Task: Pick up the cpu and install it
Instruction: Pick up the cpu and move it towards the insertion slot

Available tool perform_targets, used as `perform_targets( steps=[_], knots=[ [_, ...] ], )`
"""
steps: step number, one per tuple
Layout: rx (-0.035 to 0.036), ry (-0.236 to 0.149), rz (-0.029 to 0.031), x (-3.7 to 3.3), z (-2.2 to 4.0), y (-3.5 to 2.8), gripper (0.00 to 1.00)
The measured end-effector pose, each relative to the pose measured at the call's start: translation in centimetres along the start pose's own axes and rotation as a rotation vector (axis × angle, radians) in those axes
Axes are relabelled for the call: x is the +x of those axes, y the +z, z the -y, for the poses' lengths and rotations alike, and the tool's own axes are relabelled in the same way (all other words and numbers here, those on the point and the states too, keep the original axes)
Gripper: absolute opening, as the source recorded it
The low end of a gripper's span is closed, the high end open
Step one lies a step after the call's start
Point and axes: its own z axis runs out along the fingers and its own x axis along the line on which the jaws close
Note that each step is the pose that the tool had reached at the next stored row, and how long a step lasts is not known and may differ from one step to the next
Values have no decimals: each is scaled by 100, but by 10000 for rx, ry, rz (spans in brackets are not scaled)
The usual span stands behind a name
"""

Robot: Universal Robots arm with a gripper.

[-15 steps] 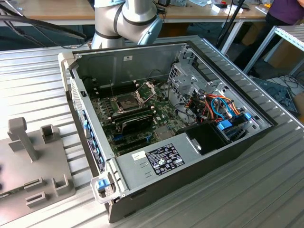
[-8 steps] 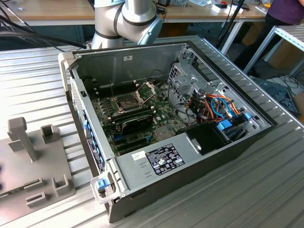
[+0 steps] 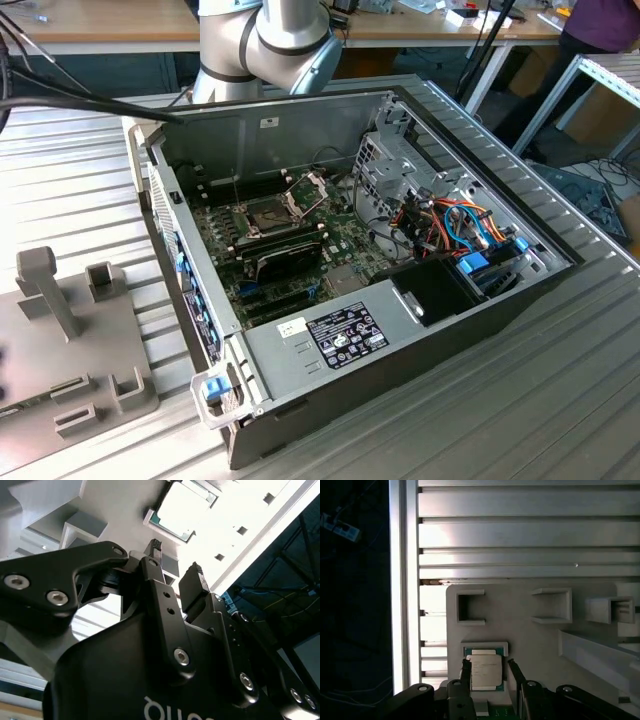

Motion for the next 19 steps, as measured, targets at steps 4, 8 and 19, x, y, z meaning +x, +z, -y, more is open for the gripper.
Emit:
perform_targets(
  steps=[4, 8, 19],
  knots=[
    [-2, 0, 4, 8, 2, 82, 42],
    [-1, -1, 5, 21, 5, 172, 42],
    [-1, 0, 5, 46, 85, 290, 42]
  ],
)
